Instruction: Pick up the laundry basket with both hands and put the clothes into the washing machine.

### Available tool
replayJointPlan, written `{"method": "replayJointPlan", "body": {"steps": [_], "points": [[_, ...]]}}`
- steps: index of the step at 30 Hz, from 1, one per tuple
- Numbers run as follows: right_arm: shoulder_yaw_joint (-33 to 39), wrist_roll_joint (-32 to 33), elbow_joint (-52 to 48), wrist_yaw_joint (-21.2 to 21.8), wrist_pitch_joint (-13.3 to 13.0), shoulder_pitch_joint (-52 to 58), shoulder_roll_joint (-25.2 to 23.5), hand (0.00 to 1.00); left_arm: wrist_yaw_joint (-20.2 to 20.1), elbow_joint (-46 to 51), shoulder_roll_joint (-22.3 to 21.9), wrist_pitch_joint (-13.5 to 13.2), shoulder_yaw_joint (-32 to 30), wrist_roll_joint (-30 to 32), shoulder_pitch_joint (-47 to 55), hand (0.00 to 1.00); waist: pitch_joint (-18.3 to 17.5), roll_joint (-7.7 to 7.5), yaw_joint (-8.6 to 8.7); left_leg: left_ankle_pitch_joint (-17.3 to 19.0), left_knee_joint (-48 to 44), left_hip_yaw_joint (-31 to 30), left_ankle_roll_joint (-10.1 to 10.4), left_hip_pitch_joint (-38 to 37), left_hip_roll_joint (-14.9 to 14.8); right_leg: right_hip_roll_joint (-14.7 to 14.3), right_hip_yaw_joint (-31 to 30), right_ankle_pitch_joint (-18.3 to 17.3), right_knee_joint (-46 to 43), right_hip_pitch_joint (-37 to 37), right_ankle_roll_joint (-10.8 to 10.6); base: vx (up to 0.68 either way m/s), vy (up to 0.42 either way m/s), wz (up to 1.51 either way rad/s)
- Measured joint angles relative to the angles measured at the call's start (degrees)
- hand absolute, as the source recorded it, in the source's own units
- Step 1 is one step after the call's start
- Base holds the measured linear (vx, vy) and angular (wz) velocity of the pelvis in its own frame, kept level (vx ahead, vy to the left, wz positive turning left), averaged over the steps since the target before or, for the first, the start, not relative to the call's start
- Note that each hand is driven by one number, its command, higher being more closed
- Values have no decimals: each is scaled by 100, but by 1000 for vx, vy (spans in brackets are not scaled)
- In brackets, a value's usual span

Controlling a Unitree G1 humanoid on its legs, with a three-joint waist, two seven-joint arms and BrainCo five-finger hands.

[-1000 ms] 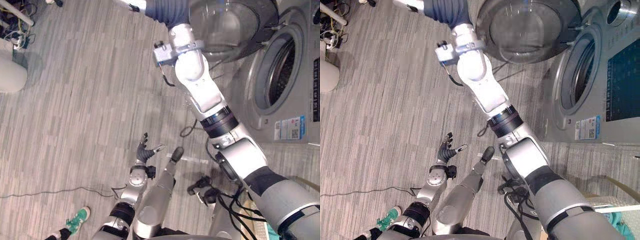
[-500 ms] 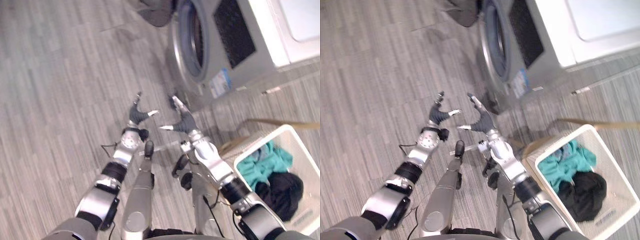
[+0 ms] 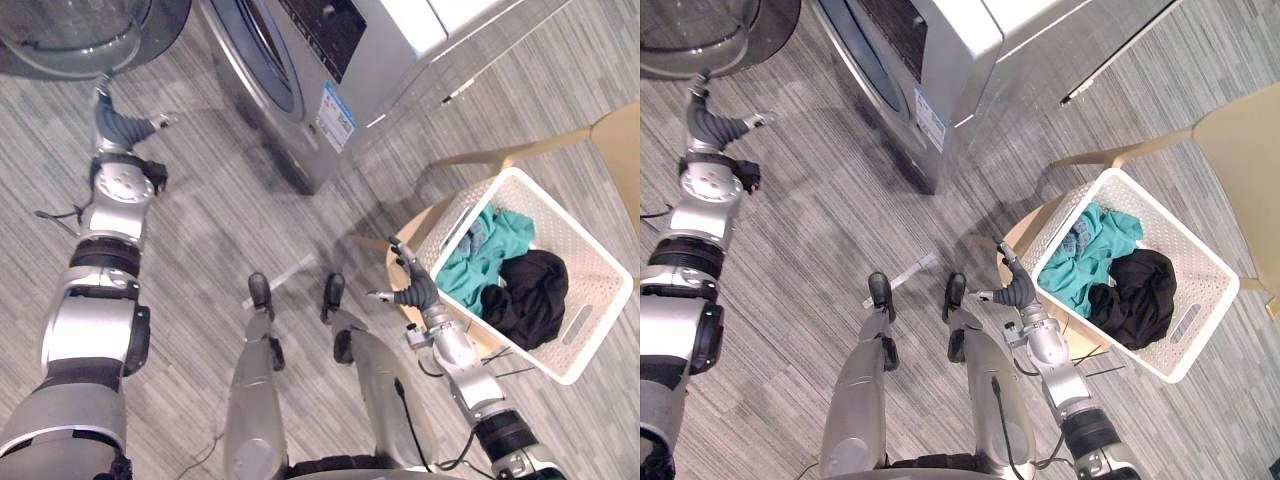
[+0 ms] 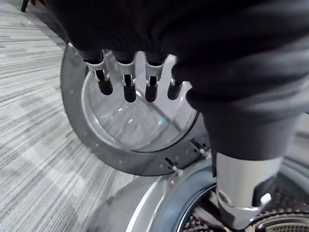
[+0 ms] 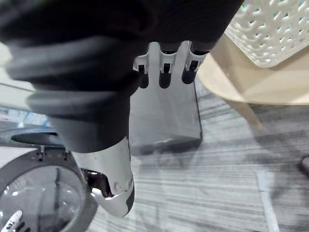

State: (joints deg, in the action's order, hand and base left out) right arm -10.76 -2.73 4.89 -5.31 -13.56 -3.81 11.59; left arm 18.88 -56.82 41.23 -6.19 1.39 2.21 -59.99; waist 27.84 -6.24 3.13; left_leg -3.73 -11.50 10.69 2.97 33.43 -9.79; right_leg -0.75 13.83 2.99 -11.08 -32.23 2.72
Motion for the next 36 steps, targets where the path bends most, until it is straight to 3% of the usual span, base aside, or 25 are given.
{"method": "replayJointPlan", "body": {"steps": [11, 20, 22, 25, 31, 34, 36], "points": [[211, 414, -1747, -2, -154, 655, -458, 0, 8, 466, 171, 179, -1122, 23, -156, 0, 71, -149, -188, 805, -1364, 200, -67, 715, -556, -389, -344, 373, 537, -9, -220, 63, 23, -28], [448, 764, -2592, -123, -279, 664, -565, 0, 10, 703, 100, 268, -2163, 75, 314, 0, 71, -149, -275, 891, -1606, 123, -53, 833, -648, -454, -281, 382, 520, -2, -207, 49, -12, -1], [448, 895, -2811, -129, -363, 672, -566, 0, 17, 708, 18, 338, -2483, 84, 589, 0, 71, -149, -394, 1018, -1823, 128, -54, 874, -753, -515, -306, 381, 468, 13, -203, 19, 12, -16], [410, 1014, -3014, -120, -392, 656, -598, 0, 19, 795, -106, 354, -2716, 85, 949, 0, 70, -149, -411, 1044, -1893, 117, -66, 828, -759, -512, -300, 374, 422, 75, -202, 14, 11, 0], [357, 1178, -3096, -96, -412, 636, -677, 0, 89, 1383, -1000, 355, -2838, 81, 2361, 0, 54, -146, -479, 1121, -1825, 363, -77, 139, -703, -414, -458, 195, 212, 508, -92, 23, 28, -5], [222, 1175, -2854, -80, -428, 469, -659, 0, 103, 1450, -1516, 300, -2198, 78, 3222, 0, 2, -149, -386, 1192, -1689, 631, -51, -273, -681, -393, -721, 177, 223, 720, -122, 18, 45, -33], [111, 1074, -2198, -100, -417, 187, -577, 0, 1, 1454, -2162, 201, -1568, 75, 3934, 0, -347, -99, -360, 1246, -1696, 947, -103, -461, -682, -411, -1041, 261, 311, 730, -150, 33, 53, -71]]}}
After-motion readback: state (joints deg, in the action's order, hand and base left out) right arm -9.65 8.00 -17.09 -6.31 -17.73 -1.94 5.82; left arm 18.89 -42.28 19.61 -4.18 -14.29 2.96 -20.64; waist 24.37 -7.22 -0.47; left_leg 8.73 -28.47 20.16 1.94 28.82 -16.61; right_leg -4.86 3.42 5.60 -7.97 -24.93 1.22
